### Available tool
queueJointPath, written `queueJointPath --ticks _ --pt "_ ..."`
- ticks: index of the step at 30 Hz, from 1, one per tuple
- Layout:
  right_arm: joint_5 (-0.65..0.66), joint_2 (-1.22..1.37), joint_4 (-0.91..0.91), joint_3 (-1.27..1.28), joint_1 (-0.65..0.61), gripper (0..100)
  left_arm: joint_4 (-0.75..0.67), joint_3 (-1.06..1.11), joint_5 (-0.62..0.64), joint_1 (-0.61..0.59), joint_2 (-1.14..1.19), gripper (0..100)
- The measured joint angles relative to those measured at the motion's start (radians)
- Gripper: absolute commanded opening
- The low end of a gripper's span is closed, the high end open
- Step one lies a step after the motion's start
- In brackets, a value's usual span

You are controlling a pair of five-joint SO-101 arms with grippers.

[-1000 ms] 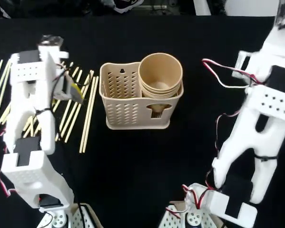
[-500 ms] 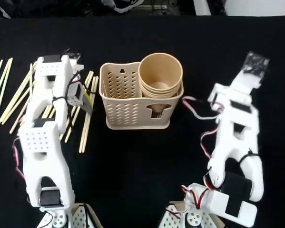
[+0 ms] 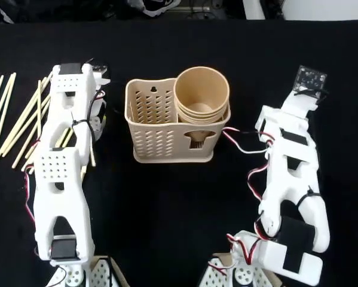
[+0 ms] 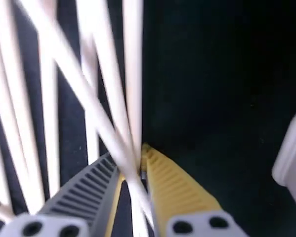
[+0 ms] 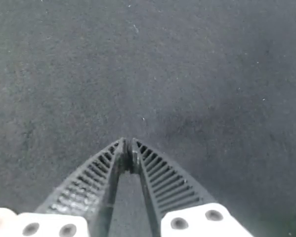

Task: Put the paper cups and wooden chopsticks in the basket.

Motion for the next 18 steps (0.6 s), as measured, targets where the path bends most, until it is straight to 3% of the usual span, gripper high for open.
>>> queueJointPath --ticks 10,18 --pt "0.000 0.000 0.000 0.002 0.000 1.5 0.000 0.322 -0.005 0.104 -0.419 3" --pt "0.006 0.000 0.000 0.002 0.000 1.5 0.000 0.489 -0.005 0.106 -0.736 3"
